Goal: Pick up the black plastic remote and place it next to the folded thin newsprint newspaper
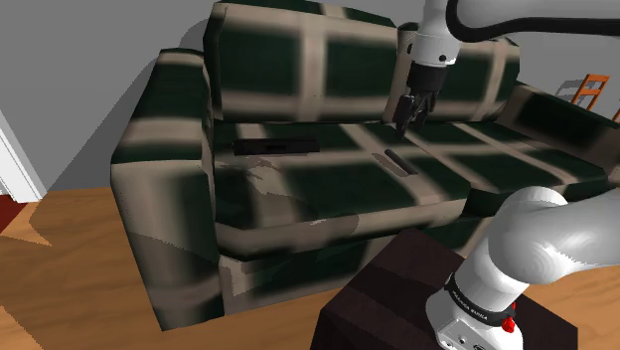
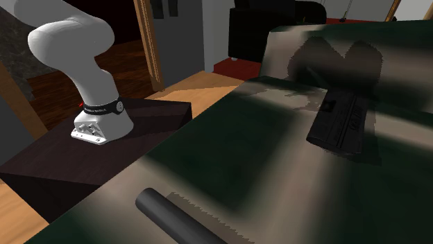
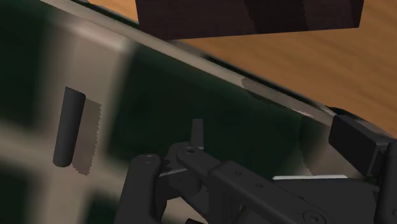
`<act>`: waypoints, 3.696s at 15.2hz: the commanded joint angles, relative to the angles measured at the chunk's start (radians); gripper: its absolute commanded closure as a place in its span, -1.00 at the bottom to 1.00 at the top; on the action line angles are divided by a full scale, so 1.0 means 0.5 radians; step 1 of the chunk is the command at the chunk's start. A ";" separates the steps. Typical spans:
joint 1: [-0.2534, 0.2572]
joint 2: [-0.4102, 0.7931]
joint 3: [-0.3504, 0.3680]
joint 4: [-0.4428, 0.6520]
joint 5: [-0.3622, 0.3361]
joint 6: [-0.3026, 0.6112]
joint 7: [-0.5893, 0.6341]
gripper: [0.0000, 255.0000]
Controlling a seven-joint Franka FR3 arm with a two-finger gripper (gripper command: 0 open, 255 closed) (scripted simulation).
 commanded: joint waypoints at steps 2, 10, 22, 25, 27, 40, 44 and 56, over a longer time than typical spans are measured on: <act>-0.021 0.052 -0.038 0.006 -0.018 0.037 -0.017 -1.00; -0.158 0.519 -0.335 0.125 -0.109 0.310 -0.155 -1.00; -0.299 1.360 -0.740 0.533 0.013 0.594 -0.437 -1.00; -0.345 1.594 -0.819 0.676 0.104 0.629 -0.529 -1.00; -0.384 1.754 -0.861 0.780 0.176 0.640 -0.593 -1.00; -0.597 2.347 -0.912 1.079 0.464 0.762 -0.805 -1.00; -0.598 2.360 -0.908 1.050 0.473 0.801 -0.811 -1.00; -0.595 2.328 -0.917 1.008 0.459 0.815 -0.813 1.00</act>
